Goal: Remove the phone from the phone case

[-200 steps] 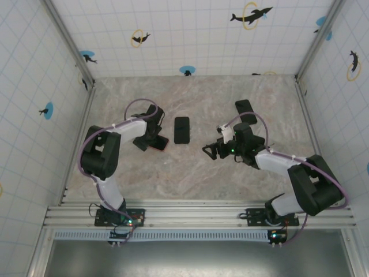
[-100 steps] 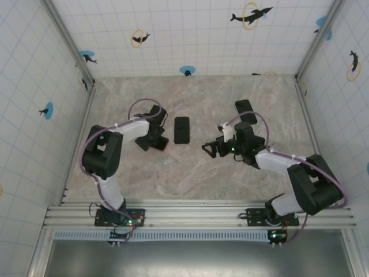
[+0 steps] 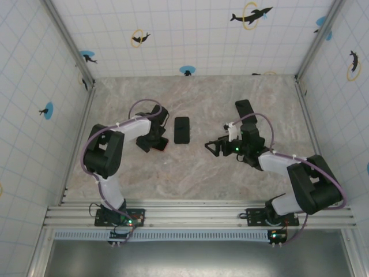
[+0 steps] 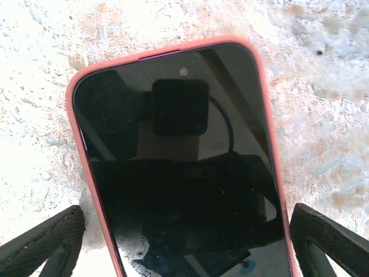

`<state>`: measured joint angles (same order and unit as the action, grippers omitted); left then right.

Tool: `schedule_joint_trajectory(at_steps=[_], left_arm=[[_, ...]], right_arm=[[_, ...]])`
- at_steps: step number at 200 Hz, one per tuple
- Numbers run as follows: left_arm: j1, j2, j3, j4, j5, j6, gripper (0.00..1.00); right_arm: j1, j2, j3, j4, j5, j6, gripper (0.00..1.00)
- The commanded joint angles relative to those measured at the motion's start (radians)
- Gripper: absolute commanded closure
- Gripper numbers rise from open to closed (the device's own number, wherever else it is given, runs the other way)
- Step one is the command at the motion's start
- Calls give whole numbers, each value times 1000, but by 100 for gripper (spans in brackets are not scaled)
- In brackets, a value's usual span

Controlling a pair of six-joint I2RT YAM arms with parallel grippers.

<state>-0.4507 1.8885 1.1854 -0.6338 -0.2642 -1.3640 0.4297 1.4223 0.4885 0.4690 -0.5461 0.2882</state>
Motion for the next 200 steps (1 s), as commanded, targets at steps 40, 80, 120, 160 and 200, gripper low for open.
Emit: schedule_joint_trajectory(at_steps=[40, 80, 120, 160, 200], left_arm=[[52, 105, 37, -171, 83, -171, 2], [58, 170, 117, -222, 102, -169, 2], [55, 163, 65, -188, 127, -191, 5], [40, 165, 30, -150, 145, -207, 15], [34, 152, 52, -153, 127, -192, 30]], right_arm=[[-34, 39, -32, 115, -93, 44, 1], [-64, 58, -41, 162, -136, 73, 0], [-81, 59, -48, 169, -151, 76, 0], [-89, 58, -47, 175, -159, 87, 0], [-88, 51, -55, 192, -169, 111, 0]])
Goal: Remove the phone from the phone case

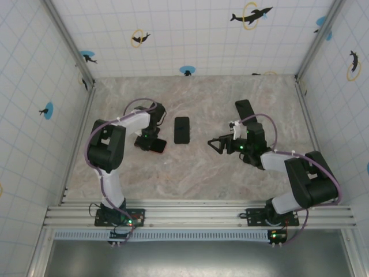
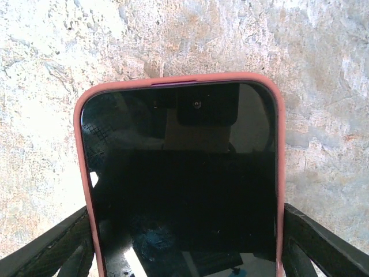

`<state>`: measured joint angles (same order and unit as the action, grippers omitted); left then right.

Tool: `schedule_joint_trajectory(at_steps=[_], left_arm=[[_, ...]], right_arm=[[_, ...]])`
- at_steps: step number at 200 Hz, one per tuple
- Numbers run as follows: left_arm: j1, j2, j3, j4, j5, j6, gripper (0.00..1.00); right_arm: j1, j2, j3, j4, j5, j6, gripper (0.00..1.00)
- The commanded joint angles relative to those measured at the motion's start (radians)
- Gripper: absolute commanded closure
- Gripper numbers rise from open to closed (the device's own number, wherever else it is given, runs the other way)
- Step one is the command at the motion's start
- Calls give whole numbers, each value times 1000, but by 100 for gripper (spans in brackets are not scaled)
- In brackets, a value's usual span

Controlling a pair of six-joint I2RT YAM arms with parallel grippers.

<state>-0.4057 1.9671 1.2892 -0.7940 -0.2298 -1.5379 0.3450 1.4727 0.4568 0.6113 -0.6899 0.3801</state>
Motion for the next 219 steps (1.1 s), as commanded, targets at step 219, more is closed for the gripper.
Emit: schedule_joint_trajectory(at_steps=[219], left_arm=[[-78, -320, -11, 164, 215, 467, 40]], right_arm=[[378, 310, 243, 222, 236, 368, 14]])
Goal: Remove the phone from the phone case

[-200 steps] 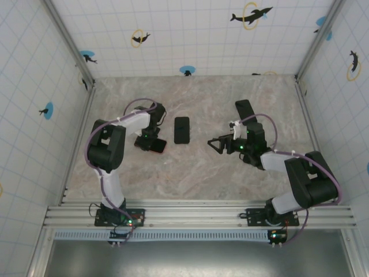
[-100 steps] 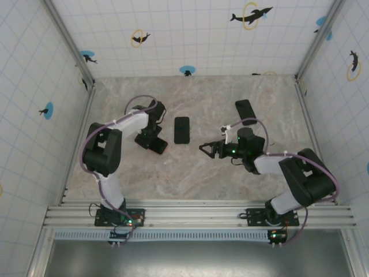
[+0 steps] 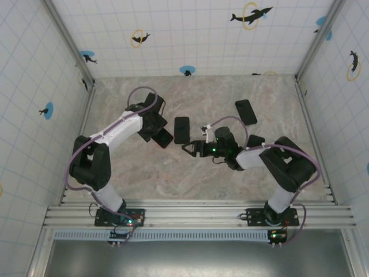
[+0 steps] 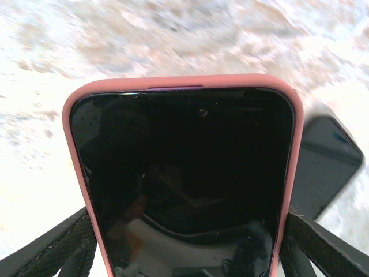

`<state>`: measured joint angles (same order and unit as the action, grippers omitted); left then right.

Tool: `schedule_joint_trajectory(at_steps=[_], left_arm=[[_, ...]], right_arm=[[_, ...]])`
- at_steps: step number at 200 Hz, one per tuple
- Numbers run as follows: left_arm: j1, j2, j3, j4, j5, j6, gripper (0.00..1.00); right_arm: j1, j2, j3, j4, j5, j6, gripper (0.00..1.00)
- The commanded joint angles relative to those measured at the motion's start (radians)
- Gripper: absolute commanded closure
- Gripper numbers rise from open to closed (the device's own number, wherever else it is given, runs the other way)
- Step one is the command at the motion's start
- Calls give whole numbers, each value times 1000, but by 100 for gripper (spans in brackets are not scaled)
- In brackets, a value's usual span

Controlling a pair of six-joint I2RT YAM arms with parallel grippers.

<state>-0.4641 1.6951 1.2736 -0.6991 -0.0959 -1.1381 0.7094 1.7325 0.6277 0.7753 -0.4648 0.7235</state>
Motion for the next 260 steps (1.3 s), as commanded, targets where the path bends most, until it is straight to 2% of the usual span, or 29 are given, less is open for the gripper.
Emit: schedule_joint_trajectory(at_steps=[1, 41, 71, 98, 116, 132, 152, 168, 206, 227, 260], left_arm=[[-20, -49, 4, 71, 83, 68, 40], [-41, -78, -16, 119, 134, 77, 41], [-53, -87, -27, 140, 152, 86, 41], [-56, -87, -43, 160, 160, 82, 41], [-58, -89, -45, 165, 158, 83, 39], [-59, -93, -46, 166, 152, 90, 34], [-59, -100, -46, 167, 132, 103, 13], [-58, -110, -48, 173, 109, 117, 3], [-56, -168, -70, 299, 108, 161, 2], [-49, -224, -138, 468, 141, 186, 2], [-17, -289, -266, 819, 267, 188, 2]], right_arm=[[15, 53, 75, 58, 10, 25, 14], [25, 127, 152, 79, -29, 37, 33], [38, 139, 169, 111, -43, 45, 56], [43, 132, 160, 143, -34, 58, 82], [41, 122, 155, 160, -28, 69, 91], [38, 106, 152, 165, -24, 73, 94], [33, 75, 144, 168, -13, 73, 98], [27, 40, 136, 165, 1, 74, 100], [-13, -54, 103, 190, 26, 122, 100], [-48, -103, 73, 253, 28, 193, 100], [-86, -184, 56, 266, 31, 254, 100]])
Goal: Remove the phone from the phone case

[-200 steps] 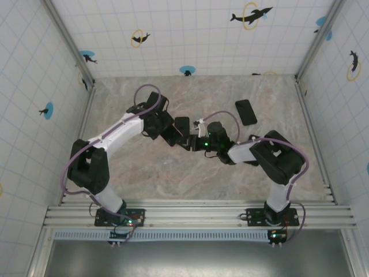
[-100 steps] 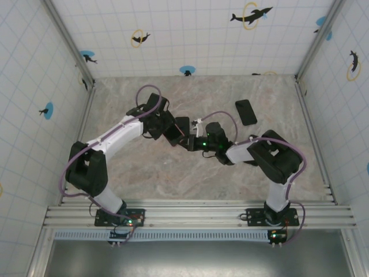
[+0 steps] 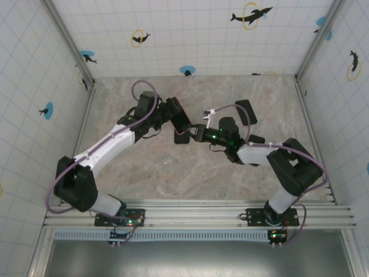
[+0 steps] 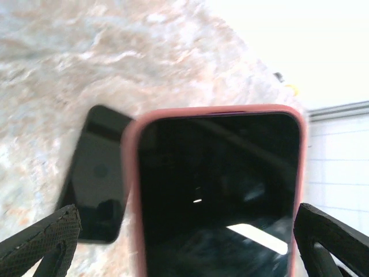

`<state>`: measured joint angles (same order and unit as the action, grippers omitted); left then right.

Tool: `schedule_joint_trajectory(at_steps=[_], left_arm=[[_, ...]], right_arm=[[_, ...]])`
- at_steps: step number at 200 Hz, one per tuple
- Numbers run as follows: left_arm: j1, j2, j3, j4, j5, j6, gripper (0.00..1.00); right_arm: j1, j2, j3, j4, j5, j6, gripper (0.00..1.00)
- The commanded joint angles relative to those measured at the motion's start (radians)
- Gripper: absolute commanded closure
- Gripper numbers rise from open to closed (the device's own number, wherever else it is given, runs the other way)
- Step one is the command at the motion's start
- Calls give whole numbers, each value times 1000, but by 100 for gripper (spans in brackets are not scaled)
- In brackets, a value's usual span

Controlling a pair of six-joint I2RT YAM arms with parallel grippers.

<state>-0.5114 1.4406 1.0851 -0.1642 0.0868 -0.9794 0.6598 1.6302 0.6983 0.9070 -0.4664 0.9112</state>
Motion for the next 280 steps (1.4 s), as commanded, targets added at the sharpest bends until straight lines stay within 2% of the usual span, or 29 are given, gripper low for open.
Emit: schedule_joint_trajectory(at_steps=[1, 25, 50, 98, 123, 149, 191, 227, 254, 275, 280], left_arm=[[32, -37, -81, 296, 91, 28, 2], [56, -47, -172, 555, 200, -22, 4], [71, -24, -197, 755, 316, -84, 8], [71, 47, -170, 1025, 461, -160, 20], [71, 74, -138, 995, 496, -148, 30], [74, 102, -118, 1069, 548, -193, 37], [73, 112, -64, 1027, 594, -177, 55], [77, 122, -59, 1051, 606, -207, 75], [77, 136, -44, 1052, 622, -218, 84], [77, 146, -37, 1068, 625, -242, 99], [77, 148, -34, 1070, 625, -251, 100]], right_arm=[[-37, -84, -16, 136, 32, 70, 100], [-71, -130, -43, 200, 34, 150, 100], [-90, -170, -51, 228, 36, 206, 100], [-104, -193, -49, 282, 0, 300, 100], [-105, -185, -48, 344, -17, 359, 100], [-101, -169, -43, 386, -45, 406, 100], [-94, -155, -28, 380, -74, 423, 100], [-88, -142, -26, 410, -87, 456, 100], [-87, -137, -20, 411, -98, 460, 100], [-86, -136, -24, 413, -102, 462, 100], [-87, -138, -26, 411, -101, 461, 100]])
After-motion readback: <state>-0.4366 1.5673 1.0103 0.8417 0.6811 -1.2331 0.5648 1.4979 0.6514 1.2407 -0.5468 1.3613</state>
